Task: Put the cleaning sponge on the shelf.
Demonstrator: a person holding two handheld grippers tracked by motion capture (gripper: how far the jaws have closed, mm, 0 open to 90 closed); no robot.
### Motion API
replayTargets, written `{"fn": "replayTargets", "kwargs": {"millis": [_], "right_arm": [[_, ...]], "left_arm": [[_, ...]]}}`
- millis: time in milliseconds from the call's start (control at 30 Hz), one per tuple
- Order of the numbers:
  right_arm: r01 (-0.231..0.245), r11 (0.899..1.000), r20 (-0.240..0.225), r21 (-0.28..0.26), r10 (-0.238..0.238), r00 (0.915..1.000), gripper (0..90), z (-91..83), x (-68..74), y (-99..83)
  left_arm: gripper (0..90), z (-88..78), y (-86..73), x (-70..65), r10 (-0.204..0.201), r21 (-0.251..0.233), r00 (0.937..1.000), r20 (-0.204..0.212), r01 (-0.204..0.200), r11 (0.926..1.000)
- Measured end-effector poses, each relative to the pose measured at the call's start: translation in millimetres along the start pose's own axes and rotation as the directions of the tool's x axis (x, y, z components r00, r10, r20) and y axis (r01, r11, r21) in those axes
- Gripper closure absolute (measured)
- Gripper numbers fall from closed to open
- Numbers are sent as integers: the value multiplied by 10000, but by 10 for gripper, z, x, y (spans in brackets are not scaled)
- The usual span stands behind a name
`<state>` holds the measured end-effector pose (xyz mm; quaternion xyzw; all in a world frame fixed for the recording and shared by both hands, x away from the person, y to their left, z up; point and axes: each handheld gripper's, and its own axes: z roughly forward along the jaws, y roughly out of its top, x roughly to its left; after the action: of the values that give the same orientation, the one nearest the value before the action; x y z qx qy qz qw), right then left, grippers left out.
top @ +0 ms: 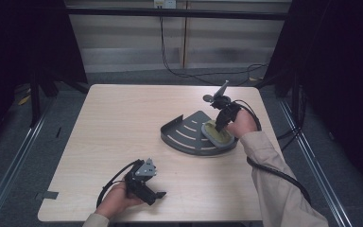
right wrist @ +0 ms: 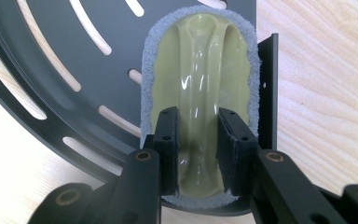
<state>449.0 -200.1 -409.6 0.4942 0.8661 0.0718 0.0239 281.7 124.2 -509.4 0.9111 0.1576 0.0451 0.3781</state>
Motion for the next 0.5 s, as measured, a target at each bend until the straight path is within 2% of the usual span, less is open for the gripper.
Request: {"fn": "replayTargets", "kwargs": {"millis": [500], "right_arm": [[-54, 10000, 119, 69, 53, 9999, 708, 48, -34, -20]], "left_arm": [[0, -1, 0, 2, 39, 24, 10000, 0, -39, 10000]]}}
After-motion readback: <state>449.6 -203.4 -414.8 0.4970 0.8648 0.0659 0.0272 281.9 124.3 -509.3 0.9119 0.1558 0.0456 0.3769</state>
